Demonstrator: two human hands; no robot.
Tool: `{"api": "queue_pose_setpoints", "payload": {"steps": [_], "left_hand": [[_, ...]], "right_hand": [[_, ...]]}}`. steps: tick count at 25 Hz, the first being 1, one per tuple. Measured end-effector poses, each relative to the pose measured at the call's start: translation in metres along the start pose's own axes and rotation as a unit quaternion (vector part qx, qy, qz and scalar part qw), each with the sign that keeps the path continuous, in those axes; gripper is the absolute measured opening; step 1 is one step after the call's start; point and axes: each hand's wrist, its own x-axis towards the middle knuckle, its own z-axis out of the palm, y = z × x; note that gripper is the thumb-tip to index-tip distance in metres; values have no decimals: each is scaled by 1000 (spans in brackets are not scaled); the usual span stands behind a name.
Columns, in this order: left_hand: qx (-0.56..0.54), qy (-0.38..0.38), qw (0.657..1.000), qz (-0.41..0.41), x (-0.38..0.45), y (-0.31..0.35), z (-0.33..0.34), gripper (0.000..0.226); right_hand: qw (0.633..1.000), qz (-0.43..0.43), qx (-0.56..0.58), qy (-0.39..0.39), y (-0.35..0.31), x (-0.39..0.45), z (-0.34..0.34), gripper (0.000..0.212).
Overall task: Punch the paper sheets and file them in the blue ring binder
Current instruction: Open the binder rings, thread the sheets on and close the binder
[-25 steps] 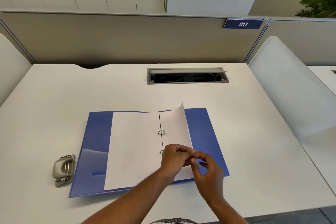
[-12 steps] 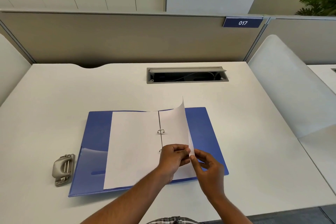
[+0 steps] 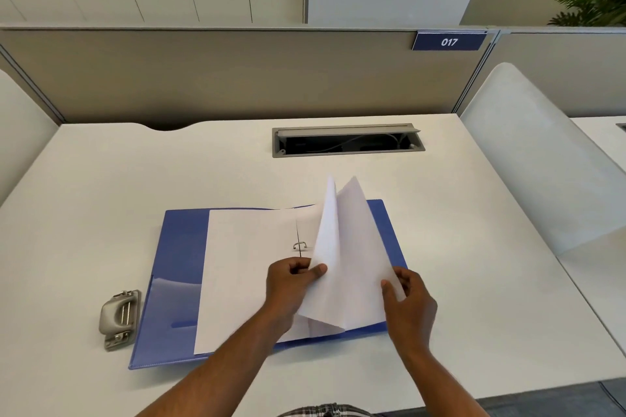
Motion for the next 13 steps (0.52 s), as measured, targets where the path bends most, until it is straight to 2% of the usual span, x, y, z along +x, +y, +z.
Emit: {"api": "queue_pose_setpoints", "payload": {"steps": [6, 13], "left_hand": [[-45, 51, 998, 14, -1, 10, -71, 20], [8, 163, 986, -19, 8, -29, -150, 26]], "right_hand": [[996, 85, -14, 21, 25, 17, 0, 24], [989, 146, -28, 3, 41, 23, 4, 24]]}}
